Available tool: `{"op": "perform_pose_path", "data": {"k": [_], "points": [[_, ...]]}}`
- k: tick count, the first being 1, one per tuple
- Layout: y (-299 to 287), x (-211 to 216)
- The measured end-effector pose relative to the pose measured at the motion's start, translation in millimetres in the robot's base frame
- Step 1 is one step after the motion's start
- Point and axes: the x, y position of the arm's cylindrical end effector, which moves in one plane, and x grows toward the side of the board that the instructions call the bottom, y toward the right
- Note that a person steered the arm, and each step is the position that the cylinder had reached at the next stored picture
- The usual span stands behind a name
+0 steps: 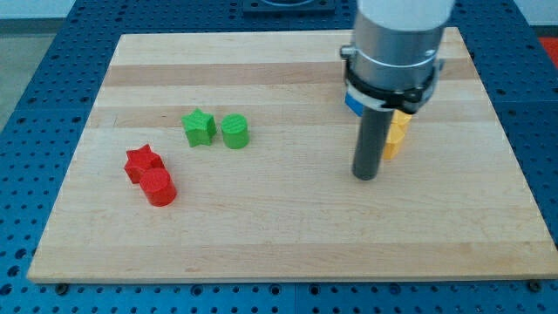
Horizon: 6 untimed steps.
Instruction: Push the yellow blocks to the right of the blue blocks
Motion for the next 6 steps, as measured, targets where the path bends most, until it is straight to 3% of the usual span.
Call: {"op": "perform_pose_path", "data": {"k": [5, 6], "points": [[22, -56], [-14, -56]]}}
